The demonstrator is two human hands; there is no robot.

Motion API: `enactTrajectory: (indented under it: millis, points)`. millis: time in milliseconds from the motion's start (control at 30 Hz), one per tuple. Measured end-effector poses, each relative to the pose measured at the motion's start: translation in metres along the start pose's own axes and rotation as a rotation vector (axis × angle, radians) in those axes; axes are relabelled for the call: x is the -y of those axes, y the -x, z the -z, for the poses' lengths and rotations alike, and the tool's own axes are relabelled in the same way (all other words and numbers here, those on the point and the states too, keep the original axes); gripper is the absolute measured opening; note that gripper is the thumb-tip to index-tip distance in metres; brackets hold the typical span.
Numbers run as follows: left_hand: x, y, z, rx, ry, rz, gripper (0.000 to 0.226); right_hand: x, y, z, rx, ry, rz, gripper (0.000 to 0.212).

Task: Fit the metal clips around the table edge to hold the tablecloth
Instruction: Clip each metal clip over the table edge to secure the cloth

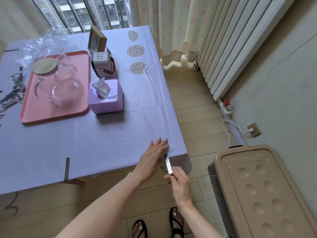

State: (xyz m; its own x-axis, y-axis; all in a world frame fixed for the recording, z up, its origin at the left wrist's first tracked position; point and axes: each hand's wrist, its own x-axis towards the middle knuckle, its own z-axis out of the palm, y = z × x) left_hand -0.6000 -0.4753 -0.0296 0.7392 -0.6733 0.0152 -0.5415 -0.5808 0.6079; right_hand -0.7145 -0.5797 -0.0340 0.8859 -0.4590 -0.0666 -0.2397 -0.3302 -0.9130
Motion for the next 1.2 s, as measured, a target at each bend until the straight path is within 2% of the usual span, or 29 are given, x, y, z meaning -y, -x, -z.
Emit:
enactTrajectory:
  millis: [167, 333, 700, 1100, 1200]
  points:
    - [0.004, -0.002, 0.007, -0.028, 0.039, 0.06, 0.062, 0.002, -0.001, 0.001, 0.021, -0.03, 0.064, 0.013]
    - [0.016, -0.006, 0.012, 0.019, -0.191, 0.031, 0.073, 0.007, -0.004, -0.005, 0.009, -0.076, 0.064, 0.014]
    - [0.017, -0.003, 0.012, -0.018, -0.143, 0.063, 0.076, 0.012, -0.004, -0.026, -0.076, -0.096, -0.008, 0.007]
    - [0.018, -0.003, 0.016, 0.017, -0.12, 0.073, 0.078, 0.014, 0.001, -0.03, -0.114, 0.008, 0.037, 0.014]
    - [0.019, -0.003, 0.015, 0.016, -0.124, 0.067, 0.079, 0.017, 0.002, -0.03, -0.119, 0.02, 0.047, 0.023]
